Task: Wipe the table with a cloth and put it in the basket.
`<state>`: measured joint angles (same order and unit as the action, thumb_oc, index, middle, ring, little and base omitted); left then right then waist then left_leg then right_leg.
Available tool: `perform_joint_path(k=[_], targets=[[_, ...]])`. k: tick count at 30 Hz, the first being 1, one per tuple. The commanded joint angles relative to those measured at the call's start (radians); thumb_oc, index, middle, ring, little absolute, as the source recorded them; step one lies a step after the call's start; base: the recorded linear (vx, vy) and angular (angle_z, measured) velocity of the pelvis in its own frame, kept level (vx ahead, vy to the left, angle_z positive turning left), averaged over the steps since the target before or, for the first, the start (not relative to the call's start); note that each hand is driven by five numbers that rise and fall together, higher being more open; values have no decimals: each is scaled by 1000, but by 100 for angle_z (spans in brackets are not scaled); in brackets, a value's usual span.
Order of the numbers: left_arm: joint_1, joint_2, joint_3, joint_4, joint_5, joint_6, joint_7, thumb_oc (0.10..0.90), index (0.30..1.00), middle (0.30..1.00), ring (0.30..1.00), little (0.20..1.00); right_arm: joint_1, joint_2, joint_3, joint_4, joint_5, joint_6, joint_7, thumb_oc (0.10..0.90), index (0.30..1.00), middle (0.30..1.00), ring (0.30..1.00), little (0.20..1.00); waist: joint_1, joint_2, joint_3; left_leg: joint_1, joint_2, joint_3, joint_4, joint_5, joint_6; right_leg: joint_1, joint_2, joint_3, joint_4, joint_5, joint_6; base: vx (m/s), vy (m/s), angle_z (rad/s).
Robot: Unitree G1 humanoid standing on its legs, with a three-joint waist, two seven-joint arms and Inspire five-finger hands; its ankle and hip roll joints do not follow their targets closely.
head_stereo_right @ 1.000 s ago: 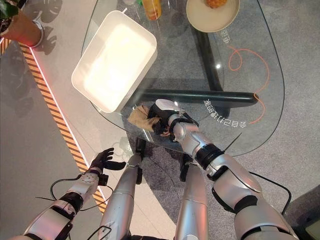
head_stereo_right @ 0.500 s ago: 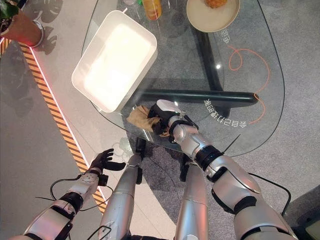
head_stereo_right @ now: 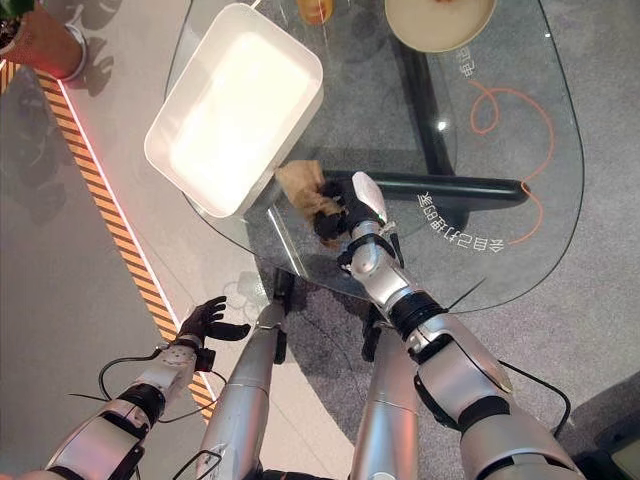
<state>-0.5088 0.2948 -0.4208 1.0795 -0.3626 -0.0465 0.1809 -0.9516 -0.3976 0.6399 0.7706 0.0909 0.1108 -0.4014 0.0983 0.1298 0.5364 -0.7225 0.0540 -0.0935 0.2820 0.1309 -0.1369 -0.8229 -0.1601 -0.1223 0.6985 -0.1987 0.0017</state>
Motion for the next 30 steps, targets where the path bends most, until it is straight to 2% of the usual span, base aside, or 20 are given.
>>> perform_joint_path(k=[1,9,23,30], targets=[[44,54,12,3,-18,-30,19,800,900,900,900,900,-124,-186,-162,64,3,-23,-249,100,300,300,300,200,-20,-28,-16,5,-103,101,136,-140,129,41,67,-24,-180,146,7,0,0,0],[56,81,14,-2,-34,-38,12,800,900,900,900,900,-111,-264,-229,159,26,-59,-348,100,300,300,300,200,-24,-35,-16,-2,-101,98,149,-156,136,38,72,-23,-177,139,10,0,0,0],[61,126,30,9,-42,-49,-7,800,900,900,900,900,-49,-357,-337,341,96,-53,-459,100,300,300,300,200,-31,-55,-16,-11,-95,90,159,-175,145,38,87,-17,-178,136,19,-1,-4,0],[53,155,48,23,-49,-55,-30,800,900,900,900,900,-7,-381,-383,384,122,-45,-468,100,300,300,300,200,-41,-63,-16,-10,-93,85,158,-179,146,41,100,-5,-184,136,23,0,0,0]])
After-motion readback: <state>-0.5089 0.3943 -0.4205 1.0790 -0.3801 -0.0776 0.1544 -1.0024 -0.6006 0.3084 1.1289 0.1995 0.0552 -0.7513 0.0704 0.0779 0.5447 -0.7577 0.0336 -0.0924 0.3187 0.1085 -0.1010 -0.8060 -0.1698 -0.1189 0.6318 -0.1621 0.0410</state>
